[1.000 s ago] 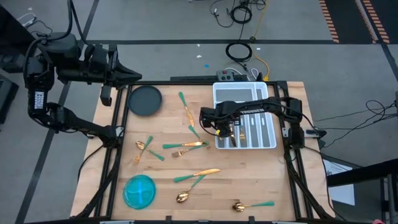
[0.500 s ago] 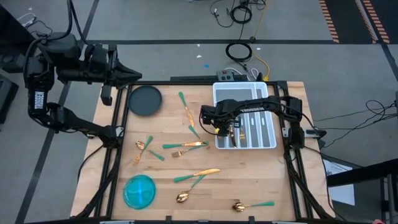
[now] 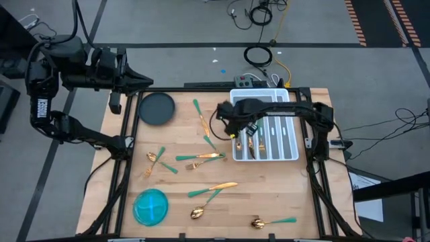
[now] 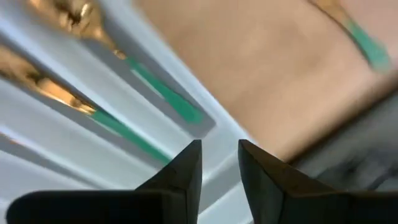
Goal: Sort silverware
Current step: Put the bottom right green spoon into the left slot of the white silverware tray
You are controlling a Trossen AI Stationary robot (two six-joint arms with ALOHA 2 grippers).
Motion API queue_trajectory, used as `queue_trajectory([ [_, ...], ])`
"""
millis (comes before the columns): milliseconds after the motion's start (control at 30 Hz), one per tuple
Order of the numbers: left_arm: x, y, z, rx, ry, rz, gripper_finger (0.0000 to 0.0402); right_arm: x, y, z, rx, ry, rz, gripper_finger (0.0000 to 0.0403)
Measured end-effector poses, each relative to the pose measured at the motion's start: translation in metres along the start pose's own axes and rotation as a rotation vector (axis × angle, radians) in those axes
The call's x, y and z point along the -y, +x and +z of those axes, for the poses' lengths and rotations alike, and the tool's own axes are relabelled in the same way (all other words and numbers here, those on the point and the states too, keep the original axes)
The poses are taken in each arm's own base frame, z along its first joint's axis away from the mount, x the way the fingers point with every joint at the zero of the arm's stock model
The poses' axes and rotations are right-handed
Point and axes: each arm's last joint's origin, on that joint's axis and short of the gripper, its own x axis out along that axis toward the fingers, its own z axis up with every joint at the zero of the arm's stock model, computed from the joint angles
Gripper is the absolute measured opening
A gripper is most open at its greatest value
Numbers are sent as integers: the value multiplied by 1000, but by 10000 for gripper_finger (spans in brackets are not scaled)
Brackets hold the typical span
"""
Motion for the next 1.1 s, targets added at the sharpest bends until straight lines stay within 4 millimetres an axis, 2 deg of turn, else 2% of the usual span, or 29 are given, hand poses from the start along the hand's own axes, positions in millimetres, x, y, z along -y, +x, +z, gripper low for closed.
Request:
queue_trajectory([
  [100, 0, -2, 1, 17, 7, 1, 13, -3, -48, -6, 65, 329, 140, 98],
  [200, 1, -4, 2, 28, 11, 1, 13, -25, -86, -7, 137, 584, 384, 97],
  [267, 1, -6, 2, 35, 13, 2, 13, -47, -101, 1, 128, 648, 460, 94],
  [433, 3, -9, 5, 68, 31, -34, 13, -125, -125, 25, 94, 700, 539, 87],
  [567, 4, -12, 5, 76, 33, -58, 13, -183, -130, 48, 161, 878, 642, 90],
  [667, 5, -12, 5, 78, 35, -78, 13, -215, -131, 70, 245, 971, 707, 104],
  [767, 6, -12, 5, 79, 59, -85, 13, -237, -126, 94, 296, 1025, 741, 128],
  [900, 5, -12, 5, 78, 78, -84, 13, -261, -112, 121, 263, 1029, 766, 165],
  [1100, 5, -12, 5, 77, 78, -85, 13, -300, -88, 144, 142, 1006, 747, 195],
])
